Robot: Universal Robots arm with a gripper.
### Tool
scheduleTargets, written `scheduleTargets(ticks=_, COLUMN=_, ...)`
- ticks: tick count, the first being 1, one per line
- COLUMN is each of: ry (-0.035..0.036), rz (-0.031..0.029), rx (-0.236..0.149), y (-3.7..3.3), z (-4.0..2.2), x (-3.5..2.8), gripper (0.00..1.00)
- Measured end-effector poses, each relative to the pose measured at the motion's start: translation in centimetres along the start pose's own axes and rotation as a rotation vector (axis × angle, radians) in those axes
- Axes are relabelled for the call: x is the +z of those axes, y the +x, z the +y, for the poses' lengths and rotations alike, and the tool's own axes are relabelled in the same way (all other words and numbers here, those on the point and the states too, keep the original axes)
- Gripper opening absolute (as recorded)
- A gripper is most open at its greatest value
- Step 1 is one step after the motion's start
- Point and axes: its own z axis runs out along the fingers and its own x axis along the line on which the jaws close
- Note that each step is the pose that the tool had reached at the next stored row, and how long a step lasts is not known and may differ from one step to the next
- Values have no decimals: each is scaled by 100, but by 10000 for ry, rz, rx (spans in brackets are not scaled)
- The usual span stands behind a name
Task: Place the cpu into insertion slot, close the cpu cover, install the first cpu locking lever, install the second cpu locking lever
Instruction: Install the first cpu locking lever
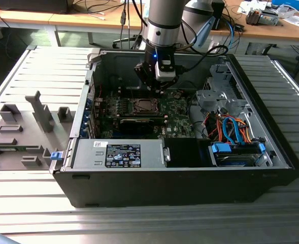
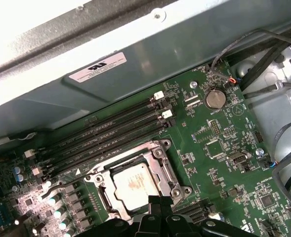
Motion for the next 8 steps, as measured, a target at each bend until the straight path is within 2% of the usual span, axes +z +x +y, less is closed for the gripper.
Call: scheduleTargets(ticks=8, ry=2, rz=-2, rx=-84, y=0, z=0, x=0, gripper=11)
